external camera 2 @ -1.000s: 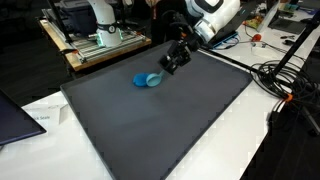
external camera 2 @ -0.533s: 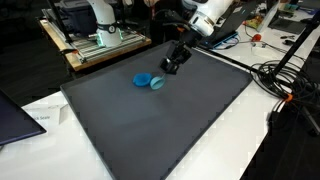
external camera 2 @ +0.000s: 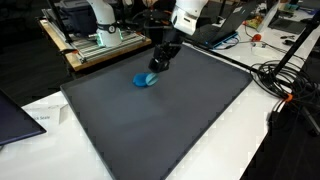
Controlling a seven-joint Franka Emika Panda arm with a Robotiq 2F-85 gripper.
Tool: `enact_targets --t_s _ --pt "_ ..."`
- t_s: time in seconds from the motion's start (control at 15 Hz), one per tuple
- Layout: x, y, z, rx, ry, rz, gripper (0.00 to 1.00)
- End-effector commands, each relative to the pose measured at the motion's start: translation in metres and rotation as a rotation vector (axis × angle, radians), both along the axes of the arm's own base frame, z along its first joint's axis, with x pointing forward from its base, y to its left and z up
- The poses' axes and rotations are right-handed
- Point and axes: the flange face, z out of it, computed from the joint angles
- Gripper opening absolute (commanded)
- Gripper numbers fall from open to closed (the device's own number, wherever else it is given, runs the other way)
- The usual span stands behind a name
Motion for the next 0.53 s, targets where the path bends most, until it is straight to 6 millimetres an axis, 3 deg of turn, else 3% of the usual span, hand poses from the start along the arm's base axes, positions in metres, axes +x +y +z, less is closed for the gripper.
enact_targets --t_s 0.0,0.47 --pt "-0.019 -0.019 0.013 0.118 -0.018 0.035 0.23" --pt "-0.033 -0.048 0.020 0.277 -0.108 0.132 0.23"
